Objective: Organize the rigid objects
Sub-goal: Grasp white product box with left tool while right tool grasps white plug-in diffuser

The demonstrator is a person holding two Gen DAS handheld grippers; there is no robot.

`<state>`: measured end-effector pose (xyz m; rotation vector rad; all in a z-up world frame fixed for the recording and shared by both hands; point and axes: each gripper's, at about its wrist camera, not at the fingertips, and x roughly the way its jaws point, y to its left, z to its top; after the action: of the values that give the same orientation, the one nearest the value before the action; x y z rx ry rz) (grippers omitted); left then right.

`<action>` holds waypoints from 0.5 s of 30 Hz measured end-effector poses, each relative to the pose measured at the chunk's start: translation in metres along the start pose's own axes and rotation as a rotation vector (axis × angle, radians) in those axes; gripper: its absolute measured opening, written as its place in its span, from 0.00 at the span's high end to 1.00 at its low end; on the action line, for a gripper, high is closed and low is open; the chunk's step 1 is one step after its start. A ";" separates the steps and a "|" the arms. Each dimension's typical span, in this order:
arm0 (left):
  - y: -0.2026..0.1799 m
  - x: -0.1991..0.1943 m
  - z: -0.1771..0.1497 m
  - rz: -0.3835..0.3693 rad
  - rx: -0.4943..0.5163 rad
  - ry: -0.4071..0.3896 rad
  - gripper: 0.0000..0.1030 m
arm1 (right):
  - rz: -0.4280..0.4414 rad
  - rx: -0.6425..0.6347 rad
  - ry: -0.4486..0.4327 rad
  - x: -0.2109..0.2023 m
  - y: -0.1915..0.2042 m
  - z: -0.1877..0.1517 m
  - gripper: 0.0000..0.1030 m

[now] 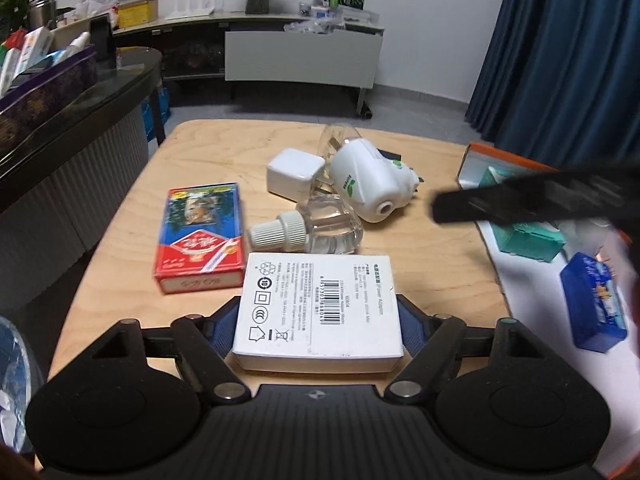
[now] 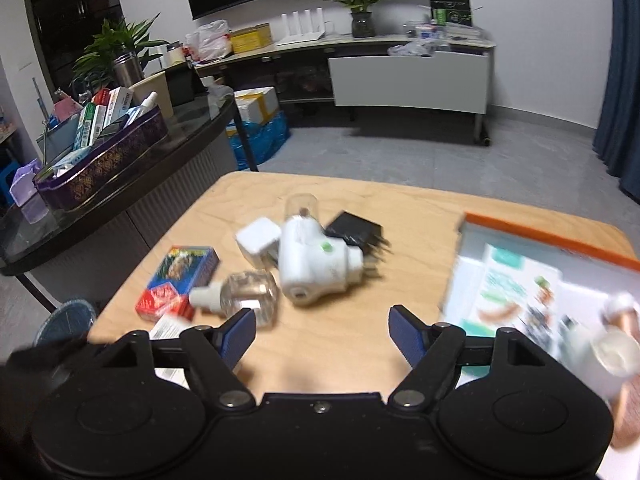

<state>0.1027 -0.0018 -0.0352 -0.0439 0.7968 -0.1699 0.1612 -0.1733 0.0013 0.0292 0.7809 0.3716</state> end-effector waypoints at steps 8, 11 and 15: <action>0.015 -0.019 -0.005 -0.023 -0.042 -0.029 0.23 | 0.005 -0.132 0.027 0.055 0.017 0.033 0.13; 0.022 -0.019 -0.005 -0.030 -0.067 -0.028 0.23 | 0.014 -0.169 0.049 0.073 0.021 0.044 0.14; 0.027 -0.015 -0.005 -0.034 -0.090 -0.027 0.23 | 0.004 -0.232 0.074 0.093 0.030 0.051 0.27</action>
<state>0.0925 0.0278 -0.0306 -0.1442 0.7765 -0.1650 0.2476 -0.1082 -0.0206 -0.2017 0.8063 0.4669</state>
